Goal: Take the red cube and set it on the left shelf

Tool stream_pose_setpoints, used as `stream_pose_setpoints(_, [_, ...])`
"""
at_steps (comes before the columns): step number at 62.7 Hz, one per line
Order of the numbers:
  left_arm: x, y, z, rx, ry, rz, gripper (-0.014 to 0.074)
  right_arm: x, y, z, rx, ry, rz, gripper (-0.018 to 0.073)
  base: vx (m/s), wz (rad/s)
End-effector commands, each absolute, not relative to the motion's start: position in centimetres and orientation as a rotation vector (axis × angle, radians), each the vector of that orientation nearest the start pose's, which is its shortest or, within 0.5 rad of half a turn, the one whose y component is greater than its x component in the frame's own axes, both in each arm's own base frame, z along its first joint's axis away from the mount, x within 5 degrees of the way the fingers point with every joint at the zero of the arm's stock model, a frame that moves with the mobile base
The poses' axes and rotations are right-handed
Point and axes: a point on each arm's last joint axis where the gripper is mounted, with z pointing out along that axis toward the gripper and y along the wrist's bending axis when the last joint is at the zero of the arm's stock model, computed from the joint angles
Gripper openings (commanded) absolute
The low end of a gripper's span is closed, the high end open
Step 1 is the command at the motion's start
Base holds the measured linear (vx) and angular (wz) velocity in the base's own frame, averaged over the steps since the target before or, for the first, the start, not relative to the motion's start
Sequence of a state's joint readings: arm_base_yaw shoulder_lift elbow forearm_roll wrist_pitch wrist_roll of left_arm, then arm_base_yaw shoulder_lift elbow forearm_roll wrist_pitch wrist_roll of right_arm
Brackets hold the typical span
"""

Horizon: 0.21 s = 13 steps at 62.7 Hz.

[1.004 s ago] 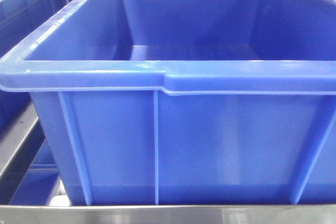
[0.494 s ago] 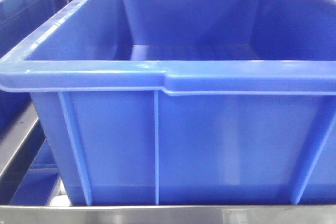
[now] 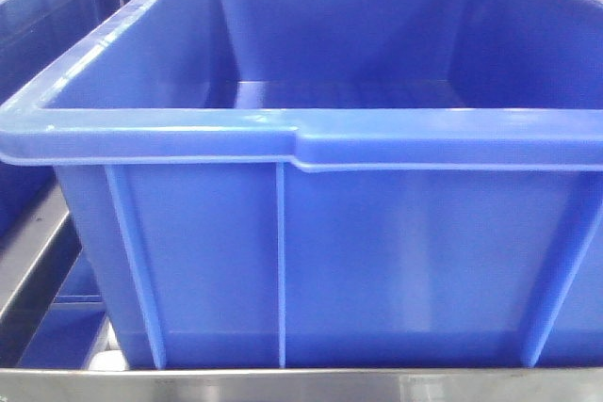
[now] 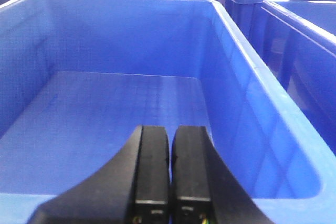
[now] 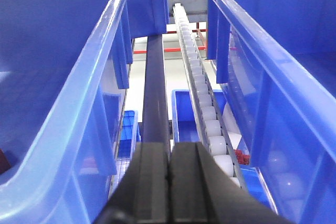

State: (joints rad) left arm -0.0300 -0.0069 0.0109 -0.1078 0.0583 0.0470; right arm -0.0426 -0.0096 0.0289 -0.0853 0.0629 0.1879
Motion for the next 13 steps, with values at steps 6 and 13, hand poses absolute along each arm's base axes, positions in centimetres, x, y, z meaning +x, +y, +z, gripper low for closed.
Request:
stream_pose_setpoints(6, [5.58, -0.19, 20.35, -0.029, 1.488, -0.086, 0.0102, 5.37, -0.25, 21.43, 0.102, 1.442, 0.039, 0.0057, 0.00, 0.00])
stream_pose_setpoints(13, [5.58, -0.19, 20.35, -0.029, 1.488, -0.086, 0.0102, 5.37, -0.25, 21.43, 0.102, 1.442, 0.039, 0.0057, 0.00, 0.00])
